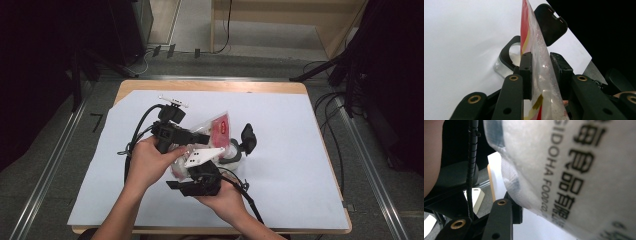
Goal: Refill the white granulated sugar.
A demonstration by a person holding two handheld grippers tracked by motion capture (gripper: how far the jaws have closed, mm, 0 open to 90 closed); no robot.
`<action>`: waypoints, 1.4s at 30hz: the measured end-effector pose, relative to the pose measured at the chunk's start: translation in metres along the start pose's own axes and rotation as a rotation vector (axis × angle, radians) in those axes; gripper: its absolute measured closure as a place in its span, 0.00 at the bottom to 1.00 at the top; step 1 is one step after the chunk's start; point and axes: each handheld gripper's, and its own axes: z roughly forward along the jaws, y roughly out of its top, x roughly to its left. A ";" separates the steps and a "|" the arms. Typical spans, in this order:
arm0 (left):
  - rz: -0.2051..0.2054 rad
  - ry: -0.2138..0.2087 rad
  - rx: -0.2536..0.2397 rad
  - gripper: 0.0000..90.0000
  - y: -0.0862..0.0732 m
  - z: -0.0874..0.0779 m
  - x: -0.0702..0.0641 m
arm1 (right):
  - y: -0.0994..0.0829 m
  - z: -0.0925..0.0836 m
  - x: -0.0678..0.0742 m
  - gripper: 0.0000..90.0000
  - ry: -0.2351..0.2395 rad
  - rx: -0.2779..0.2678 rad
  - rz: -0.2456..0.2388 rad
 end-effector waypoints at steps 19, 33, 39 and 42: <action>-0.004 -0.002 -0.009 0.80 0.000 -0.001 -0.001 | 0.001 -0.001 0.001 0.70 0.018 -0.007 0.010; 0.001 0.006 -0.008 0.81 0.000 -0.001 -0.002 | 0.001 0.000 0.002 0.70 0.021 -0.006 0.011; 0.008 0.009 -0.008 0.81 0.000 -0.001 -0.004 | 0.001 -0.001 0.002 0.70 0.021 -0.007 0.010; 0.008 0.010 -0.007 0.81 0.000 -0.001 -0.004 | 0.001 -0.001 0.002 0.70 0.021 -0.008 0.009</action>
